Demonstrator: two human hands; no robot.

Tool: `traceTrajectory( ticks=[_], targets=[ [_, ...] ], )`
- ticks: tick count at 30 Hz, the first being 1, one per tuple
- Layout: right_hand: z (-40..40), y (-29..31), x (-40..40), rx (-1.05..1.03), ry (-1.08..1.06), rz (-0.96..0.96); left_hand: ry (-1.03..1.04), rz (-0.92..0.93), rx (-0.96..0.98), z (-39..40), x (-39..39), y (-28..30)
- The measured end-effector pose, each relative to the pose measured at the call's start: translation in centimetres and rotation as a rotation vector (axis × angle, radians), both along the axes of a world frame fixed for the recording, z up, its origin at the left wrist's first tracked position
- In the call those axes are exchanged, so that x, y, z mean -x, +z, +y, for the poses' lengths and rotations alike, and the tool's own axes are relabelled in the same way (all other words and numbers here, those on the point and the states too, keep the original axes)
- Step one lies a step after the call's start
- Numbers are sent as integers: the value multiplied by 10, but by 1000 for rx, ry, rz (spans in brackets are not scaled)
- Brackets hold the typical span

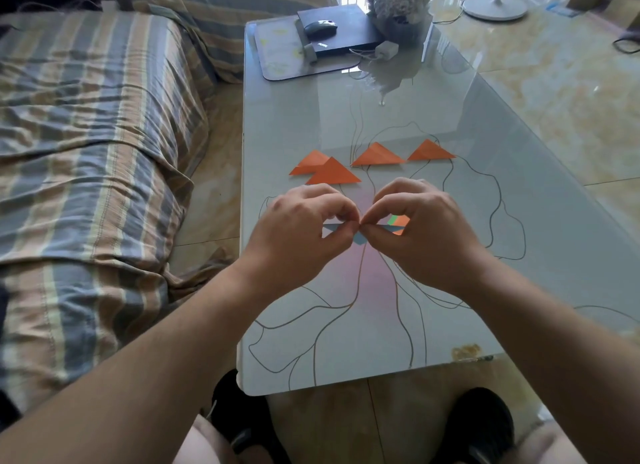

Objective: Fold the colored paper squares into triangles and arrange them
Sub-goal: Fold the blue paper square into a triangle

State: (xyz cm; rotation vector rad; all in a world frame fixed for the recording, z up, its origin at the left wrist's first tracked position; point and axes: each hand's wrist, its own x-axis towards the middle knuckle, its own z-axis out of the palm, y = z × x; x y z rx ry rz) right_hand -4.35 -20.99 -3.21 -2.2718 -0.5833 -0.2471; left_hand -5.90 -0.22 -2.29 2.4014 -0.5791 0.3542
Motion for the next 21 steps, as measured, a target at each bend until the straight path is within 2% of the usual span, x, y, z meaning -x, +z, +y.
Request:
traceTrajectory(
  ticks=[7, 21],
  targets=[
    [0, 2, 0, 0, 7, 1, -55, -40, -50, 6, -4, 2],
    [-4, 8, -2, -10, -40, 19, 12, -80, -95, 25, -10, 10]
  ],
)
